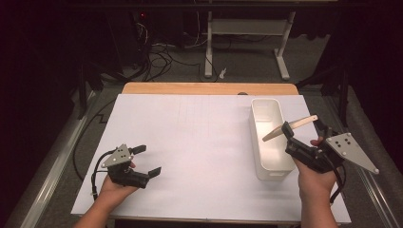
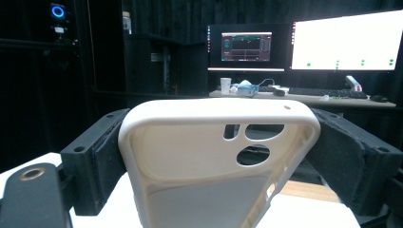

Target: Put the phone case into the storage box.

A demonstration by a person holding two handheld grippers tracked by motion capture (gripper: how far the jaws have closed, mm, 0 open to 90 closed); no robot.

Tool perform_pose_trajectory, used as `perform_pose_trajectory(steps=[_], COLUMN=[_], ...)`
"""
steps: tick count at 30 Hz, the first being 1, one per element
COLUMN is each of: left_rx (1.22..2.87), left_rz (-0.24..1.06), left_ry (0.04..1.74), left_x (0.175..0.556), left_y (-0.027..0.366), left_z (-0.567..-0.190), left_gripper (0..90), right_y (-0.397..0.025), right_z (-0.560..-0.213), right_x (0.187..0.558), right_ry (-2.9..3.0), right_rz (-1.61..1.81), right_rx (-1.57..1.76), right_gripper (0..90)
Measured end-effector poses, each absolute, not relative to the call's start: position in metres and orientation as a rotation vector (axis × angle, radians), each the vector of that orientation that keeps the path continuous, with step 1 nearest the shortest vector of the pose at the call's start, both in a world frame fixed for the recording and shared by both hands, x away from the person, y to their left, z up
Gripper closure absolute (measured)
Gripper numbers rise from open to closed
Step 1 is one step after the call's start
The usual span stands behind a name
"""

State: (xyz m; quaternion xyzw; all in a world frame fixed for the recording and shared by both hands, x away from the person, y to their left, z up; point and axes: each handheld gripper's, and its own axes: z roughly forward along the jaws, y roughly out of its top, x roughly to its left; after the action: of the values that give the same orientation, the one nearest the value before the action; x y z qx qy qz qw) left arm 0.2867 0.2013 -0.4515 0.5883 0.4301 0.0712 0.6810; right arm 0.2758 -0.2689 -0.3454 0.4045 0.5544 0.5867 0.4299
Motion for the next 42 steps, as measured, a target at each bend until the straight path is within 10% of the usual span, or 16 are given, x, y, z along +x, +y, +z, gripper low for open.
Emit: perform_pose_trajectory(steps=[42], left_rx=[1.249], left_rz=[0.154], left_ry=[0.971], left_x=[0.289], left_y=[0.208], left_z=[-0.450], left_gripper=[2.2], right_y=[-0.250], right_z=[-0.333], right_x=[0.347], right_ry=[1.368], right_rz=[1.367], right_rx=[1.074], right_gripper=[12.4])
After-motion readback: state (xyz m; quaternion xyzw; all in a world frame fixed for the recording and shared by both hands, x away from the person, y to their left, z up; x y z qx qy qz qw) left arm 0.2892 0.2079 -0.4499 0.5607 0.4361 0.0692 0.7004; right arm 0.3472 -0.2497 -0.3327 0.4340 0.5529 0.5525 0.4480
